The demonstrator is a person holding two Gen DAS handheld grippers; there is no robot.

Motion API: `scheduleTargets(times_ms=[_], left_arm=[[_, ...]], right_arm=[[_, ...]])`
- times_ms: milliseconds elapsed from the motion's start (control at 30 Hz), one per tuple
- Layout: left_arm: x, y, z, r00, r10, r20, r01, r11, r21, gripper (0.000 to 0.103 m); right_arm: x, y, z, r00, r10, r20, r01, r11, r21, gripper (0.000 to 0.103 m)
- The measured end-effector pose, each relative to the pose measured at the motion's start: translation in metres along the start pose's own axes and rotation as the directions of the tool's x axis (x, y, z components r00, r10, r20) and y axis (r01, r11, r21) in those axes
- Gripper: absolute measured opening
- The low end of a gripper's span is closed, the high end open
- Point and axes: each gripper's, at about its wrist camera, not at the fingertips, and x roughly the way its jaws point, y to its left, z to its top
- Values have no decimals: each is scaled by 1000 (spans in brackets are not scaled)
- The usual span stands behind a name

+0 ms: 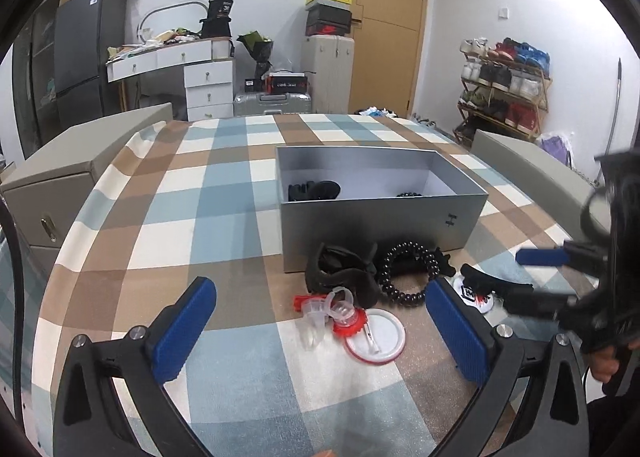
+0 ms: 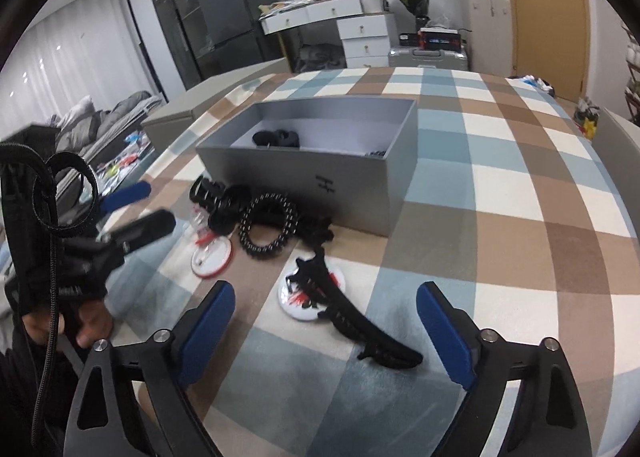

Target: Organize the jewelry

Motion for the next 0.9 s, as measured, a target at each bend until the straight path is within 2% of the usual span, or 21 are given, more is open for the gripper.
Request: scheduleTargets(times_ms=[167,333,400,533,600,667,900], left_arm=[[1,-1,-1,1000,-5,-7,5,1000,2,102],[1,-2,-2,1000,-14,-10,14,1000,15,102],[1,-2,-2,1000,-13,-8,13,1000,15,102],[2,-2,-2,1000,-13,-11,13,1000,18,102],[2,-3,-2,1000,-12,-11,12,1000,18,102],[2,-3,-1,1000,-11,-10,11,1000,20,102],[2,-3,-1,1000,-12,-14,12,999,29,102]], right_arm=[[6,3,-6,1000,-4,-29,4,1000,-24,84],[6,2,-6,999,-4,-37,3,1000,-29,84],[6,2,-7,999,4,-41,-5,999,-33,75],[4,3,-11,998,30,-58,-33,999,-42,70],[1,5,-15,996,62,-58,-65,996,-57,62],[0,7,-19,995,88,-53,-91,993,-68,61],[1,7,-19,996,80,-39,-82,995,-60,53]])
